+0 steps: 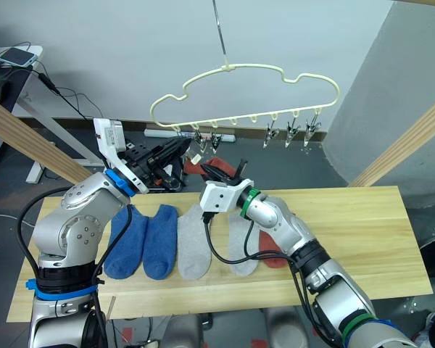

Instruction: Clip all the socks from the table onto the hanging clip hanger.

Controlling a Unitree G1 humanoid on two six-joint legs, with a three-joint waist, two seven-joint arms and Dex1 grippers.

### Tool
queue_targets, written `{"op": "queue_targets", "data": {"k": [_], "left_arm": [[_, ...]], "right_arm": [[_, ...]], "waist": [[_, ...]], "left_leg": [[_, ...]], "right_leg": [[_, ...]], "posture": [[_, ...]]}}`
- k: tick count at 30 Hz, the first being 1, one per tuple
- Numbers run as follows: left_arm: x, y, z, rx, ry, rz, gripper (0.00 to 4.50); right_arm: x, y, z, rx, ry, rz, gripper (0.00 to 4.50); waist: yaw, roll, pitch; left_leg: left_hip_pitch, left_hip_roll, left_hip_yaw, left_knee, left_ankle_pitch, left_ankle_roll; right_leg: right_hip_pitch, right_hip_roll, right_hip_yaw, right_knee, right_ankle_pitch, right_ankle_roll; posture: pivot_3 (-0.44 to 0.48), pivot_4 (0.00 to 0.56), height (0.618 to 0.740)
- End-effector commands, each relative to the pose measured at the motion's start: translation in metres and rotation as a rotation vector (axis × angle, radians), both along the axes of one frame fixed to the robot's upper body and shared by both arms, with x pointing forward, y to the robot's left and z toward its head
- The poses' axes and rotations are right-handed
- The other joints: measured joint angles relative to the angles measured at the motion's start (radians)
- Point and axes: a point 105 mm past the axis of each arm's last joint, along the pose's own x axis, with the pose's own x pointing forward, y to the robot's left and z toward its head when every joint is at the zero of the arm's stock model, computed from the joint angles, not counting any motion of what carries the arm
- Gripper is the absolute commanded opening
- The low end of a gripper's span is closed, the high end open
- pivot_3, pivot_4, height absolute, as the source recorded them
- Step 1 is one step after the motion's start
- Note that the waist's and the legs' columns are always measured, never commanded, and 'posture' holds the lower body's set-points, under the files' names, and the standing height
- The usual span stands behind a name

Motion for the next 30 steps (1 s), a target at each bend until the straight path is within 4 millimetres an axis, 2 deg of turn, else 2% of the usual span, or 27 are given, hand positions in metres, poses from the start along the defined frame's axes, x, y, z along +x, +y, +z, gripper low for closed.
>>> {"op": "queue_targets", "data": {"k": [1, 7, 9, 11, 15, 18, 24, 28, 30], "left_arm": [[-0.006, 0.002, 0.006, -0.009, -0.024, -0.004, 0.00], [-0.004, 0.005, 0.003, -0.008, -0.009, 0.016, 0.00], [-0.003, 0.007, 0.001, -0.013, 0.003, 0.028, 0.69], [-0.004, 0.007, 0.000, -0.009, 0.008, 0.026, 1.02], [-0.004, 0.008, 0.000, 0.005, 0.001, 0.038, 2.25], [-0.005, 0.009, -0.001, 0.016, 0.000, 0.033, 3.21], [-0.004, 0.013, -0.002, 0.062, -0.037, 0.070, 3.22], [-0.004, 0.014, -0.002, 0.100, -0.088, 0.104, 3.22], [-0.006, 0.012, 0.001, 0.152, -0.170, 0.128, 3.22]], "right_arm": [[-0.004, 0.005, 0.017, 0.054, -0.049, 0.022, 0.03], [-0.004, 0.008, 0.020, 0.069, -0.047, 0.030, 0.03], [-0.005, 0.010, 0.021, 0.071, -0.043, 0.039, 0.00], [-0.007, 0.013, 0.020, 0.067, -0.041, 0.052, 0.00], [-0.012, 0.019, 0.015, 0.051, -0.011, 0.092, 0.00], [-0.017, 0.023, 0.008, 0.072, 0.094, 0.144, 0.84], [-0.024, 0.027, -0.003, 0.025, 0.231, 0.192, 2.90], [-0.037, 0.016, -0.004, 0.003, 0.306, 0.220, 2.90], [-0.049, -0.003, 0.004, 0.015, 0.353, 0.234, 2.90]], "waist": [[0.000, 0.000, 0.000], [0.000, 0.000, 0.000], [0.000, 0.000, 0.000], [0.000, 0.000, 0.000], [0.001, 0.000, 0.000], [0.001, 0.000, 0.000], [0.004, 0.000, 0.000], [0.010, 0.000, 0.000], [0.011, 0.000, 0.000]], "left_leg": [[0.000, 0.000, 0.000, 0.000, 0.000, 0.000], [0.000, 0.000, 0.000, 0.001, 0.000, 0.000], [0.000, 0.000, 0.000, 0.001, 0.000, 0.000], [0.000, 0.000, 0.000, 0.001, 0.000, 0.000], [0.000, 0.000, 0.000, 0.001, 0.000, 0.000], [0.000, 0.000, -0.001, 0.001, 0.000, 0.000], [-0.001, 0.000, -0.001, 0.001, -0.001, 0.002], [-0.001, 0.000, -0.001, 0.002, -0.002, 0.003], [-0.001, 0.000, -0.001, 0.002, -0.002, 0.003]], "right_leg": [[0.000, 0.000, 0.000, 0.000, 0.000, 0.000], [0.000, 0.000, 0.000, 0.001, 0.000, 0.000], [0.000, 0.000, 0.000, 0.001, 0.000, 0.000], [0.000, 0.000, 0.000, 0.001, 0.000, 0.000], [0.000, 0.000, 0.000, 0.001, 0.000, 0.000], [0.000, 0.000, 0.000, 0.001, 0.000, 0.000], [0.000, 0.000, -0.001, 0.001, 0.000, 0.000], [0.000, 0.000, -0.001, 0.001, 0.000, 0.000], [0.000, 0.000, -0.001, 0.001, 0.000, 0.000]], "posture": [[-0.212, 0.359, 0.732], [-0.212, 0.359, 0.732], [-0.213, 0.359, 0.732], [-0.213, 0.359, 0.732], [-0.212, 0.357, 0.732], [-0.212, 0.357, 0.732], [-0.210, 0.359, 0.732], [-0.210, 0.359, 0.732], [-0.215, 0.363, 0.732]]}}
